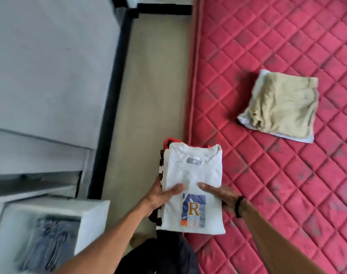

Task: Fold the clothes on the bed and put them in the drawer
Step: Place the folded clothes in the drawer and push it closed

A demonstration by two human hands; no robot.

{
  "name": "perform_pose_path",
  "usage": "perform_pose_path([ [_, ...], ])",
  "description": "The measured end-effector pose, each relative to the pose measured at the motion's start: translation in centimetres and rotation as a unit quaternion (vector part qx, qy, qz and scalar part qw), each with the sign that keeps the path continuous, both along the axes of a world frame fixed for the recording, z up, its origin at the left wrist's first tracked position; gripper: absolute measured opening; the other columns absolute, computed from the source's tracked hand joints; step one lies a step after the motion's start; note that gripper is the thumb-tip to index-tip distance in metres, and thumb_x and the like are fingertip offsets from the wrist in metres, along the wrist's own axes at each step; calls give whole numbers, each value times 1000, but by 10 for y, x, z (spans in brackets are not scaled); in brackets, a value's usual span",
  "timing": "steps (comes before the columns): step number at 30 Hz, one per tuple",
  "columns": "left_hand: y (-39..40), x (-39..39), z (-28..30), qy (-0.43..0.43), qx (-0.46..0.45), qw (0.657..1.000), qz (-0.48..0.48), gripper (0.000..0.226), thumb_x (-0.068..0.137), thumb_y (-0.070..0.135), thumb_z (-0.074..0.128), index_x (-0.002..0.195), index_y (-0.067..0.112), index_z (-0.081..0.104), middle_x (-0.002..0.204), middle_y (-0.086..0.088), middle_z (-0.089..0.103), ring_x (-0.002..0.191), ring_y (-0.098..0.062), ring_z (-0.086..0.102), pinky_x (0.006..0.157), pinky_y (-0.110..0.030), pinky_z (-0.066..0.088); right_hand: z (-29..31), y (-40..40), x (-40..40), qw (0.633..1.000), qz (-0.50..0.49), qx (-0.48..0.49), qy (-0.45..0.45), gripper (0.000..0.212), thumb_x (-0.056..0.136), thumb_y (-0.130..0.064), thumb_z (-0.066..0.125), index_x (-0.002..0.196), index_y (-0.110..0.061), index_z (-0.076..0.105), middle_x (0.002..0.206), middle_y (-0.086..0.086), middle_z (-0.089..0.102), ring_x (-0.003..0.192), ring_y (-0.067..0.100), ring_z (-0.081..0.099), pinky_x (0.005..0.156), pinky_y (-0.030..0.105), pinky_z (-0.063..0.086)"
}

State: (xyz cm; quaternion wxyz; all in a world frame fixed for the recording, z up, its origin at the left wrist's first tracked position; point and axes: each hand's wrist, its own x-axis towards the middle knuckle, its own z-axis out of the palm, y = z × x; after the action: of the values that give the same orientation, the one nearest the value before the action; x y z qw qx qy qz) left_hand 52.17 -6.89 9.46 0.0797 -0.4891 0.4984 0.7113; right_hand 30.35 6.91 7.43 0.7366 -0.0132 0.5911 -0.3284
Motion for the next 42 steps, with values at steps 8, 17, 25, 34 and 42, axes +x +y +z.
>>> perform_pose_path([
  [8,-11,178,18,26,5,962,270,60,86,26,82,137,32,50,117,12,75,107,-6,72,78,-22,59,24,-127,142,977,204,-57,15,60,80,-35,88,132,-13,67,126,13,72,118,33,68,107,52,50],
  [17,4,346,51,8,5,875,483,34,94,27,73,113,39,47,91,31,65,95,8,65,71,-6,52,44,-234,339,892,446,-59,44,71,72,-49,91,131,-20,66,125,12,73,116,35,69,107,57,48],
  [25,47,460,6,-13,118,767,630,74,60,74,85,117,33,65,116,2,76,99,-19,76,89,-41,61,7,-265,494,795,606,-24,28,74,73,-56,86,128,-10,68,119,14,75,110,34,72,101,52,54],
  [34,72,527,-84,-36,61,707,703,89,59,72,85,132,24,65,119,1,76,105,-18,74,96,-43,59,-81,-264,592,764,645,-22,1,50,90,-44,74,134,-22,65,124,5,74,115,22,71,109,46,49],
  [42,86,525,-163,-97,31,705,702,111,59,68,89,144,17,40,133,3,65,113,-14,68,93,-35,60,-151,-248,599,749,635,-155,112,80,59,-49,97,128,-20,67,117,-3,76,106,14,74,98,46,58],
])
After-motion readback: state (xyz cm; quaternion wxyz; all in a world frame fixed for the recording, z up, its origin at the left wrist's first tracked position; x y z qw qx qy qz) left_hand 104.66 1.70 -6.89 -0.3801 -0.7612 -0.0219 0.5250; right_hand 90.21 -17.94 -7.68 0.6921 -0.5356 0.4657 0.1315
